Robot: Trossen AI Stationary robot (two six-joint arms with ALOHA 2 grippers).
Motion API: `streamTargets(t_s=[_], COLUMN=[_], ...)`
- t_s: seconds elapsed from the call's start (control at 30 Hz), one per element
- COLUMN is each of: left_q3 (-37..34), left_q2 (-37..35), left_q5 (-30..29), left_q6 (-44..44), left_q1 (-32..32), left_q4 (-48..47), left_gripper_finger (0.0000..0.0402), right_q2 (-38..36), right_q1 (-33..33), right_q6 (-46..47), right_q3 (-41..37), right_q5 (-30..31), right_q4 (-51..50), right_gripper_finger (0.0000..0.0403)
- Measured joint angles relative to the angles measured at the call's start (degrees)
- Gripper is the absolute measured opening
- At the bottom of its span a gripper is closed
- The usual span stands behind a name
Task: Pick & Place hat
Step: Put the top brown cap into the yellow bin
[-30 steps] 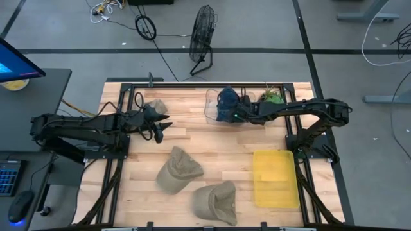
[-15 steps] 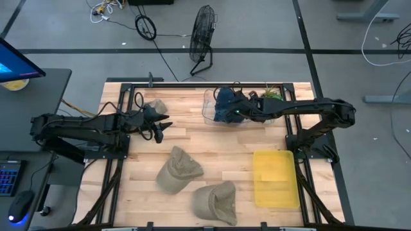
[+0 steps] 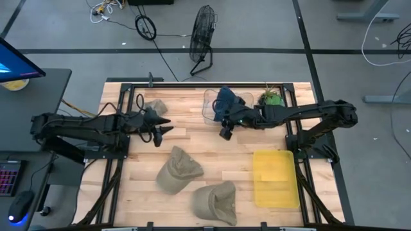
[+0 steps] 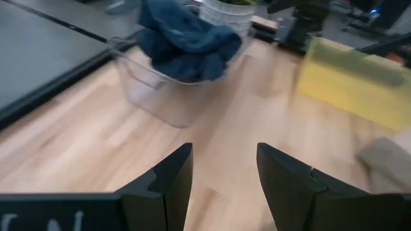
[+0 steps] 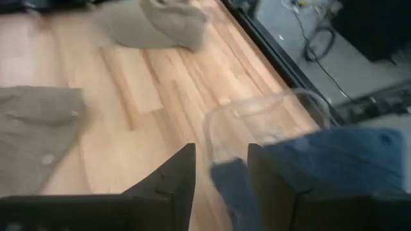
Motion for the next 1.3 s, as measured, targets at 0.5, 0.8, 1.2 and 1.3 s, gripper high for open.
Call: streamTargets(t_s=[0.5, 0.8, 1.2, 1.3], left_q3=[16.78, 16.55, 16.48, 16.48], left_q2=[11.56, 22.49, 32.43, 34.34], left_q5=[-6.31, -3.03, -3.27, -3.31], left_q6=[5.71, -1.71, -2.05, -4.96], left_q1=[16.57, 24.95, 29.00, 30.42], left_q4=[-26.07, -28.65, -29.85, -31.69], left_gripper_finger=[0.0177, 0.0177, 0.0177, 0.0177], right_q2=[0.02, 0.02, 0.02, 0.02], right_q1=[0.28, 0.24, 0.24, 0.24], right_q6=[-3.76, -3.56, -3.19, -3.15], right_q3=[0.05, 0.05, 0.05, 0.05], right_q5=[0.02, 0.03, 0.04, 0.03], right_q4=[5.34, 4.71, 3.42, 2.10], right_gripper_finger=[0.0146, 0.0146, 0.0146, 0.0146])
